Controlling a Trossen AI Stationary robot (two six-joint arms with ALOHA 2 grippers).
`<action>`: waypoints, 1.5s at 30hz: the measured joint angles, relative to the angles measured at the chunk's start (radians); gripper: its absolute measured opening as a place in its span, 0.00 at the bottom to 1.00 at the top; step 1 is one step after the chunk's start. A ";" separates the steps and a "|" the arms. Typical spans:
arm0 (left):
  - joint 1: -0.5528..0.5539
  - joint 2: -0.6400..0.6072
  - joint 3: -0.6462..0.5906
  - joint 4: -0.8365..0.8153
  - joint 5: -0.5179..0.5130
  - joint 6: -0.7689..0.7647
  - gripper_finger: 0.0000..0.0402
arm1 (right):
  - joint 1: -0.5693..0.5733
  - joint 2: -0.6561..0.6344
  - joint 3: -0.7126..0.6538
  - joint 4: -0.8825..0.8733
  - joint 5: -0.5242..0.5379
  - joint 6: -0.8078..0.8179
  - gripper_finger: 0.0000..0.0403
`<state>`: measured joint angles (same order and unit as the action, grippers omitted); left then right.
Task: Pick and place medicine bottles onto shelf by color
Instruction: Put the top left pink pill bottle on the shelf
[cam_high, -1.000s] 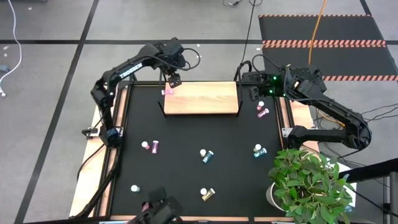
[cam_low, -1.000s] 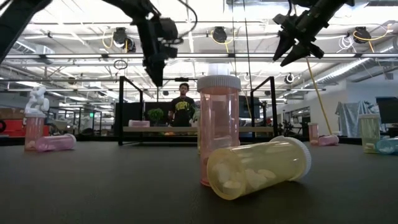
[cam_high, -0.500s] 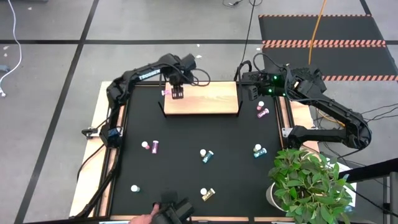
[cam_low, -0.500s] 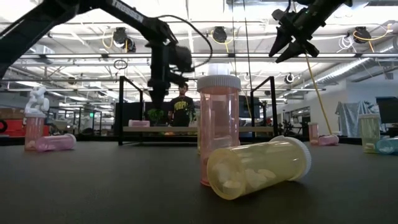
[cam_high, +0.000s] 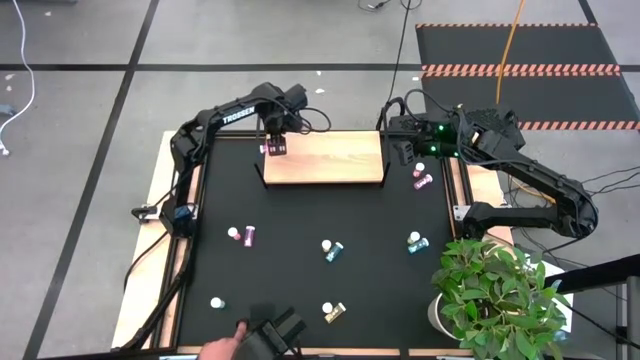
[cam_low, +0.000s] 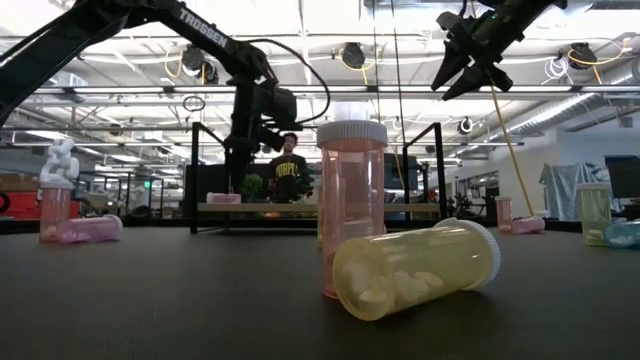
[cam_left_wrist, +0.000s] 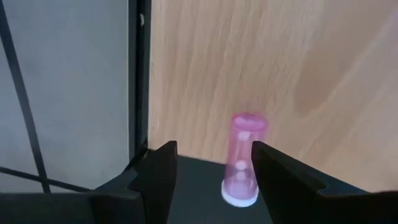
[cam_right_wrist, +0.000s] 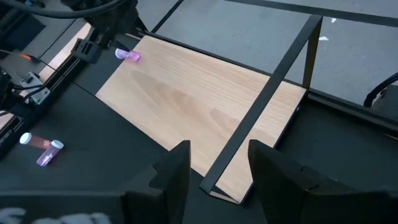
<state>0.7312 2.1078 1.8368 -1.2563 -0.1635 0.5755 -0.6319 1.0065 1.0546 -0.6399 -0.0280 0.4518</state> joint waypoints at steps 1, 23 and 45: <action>0.003 0.000 -0.008 0.003 0.000 0.001 0.52 | 0.000 0.000 0.000 0.000 0.000 0.000 0.39; -0.014 -0.005 -0.157 0.083 0.008 0.044 0.39 | -0.001 0.000 0.000 -0.001 0.000 -0.027 0.39; -0.042 0.004 0.194 -0.118 0.015 -0.198 0.29 | 0.037 -0.035 0.000 0.163 -0.028 -0.071 0.39</action>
<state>0.6895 2.1120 2.0311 -1.3742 -0.1489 0.3780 -0.5945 0.9719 1.0546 -0.4771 -0.0563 0.3806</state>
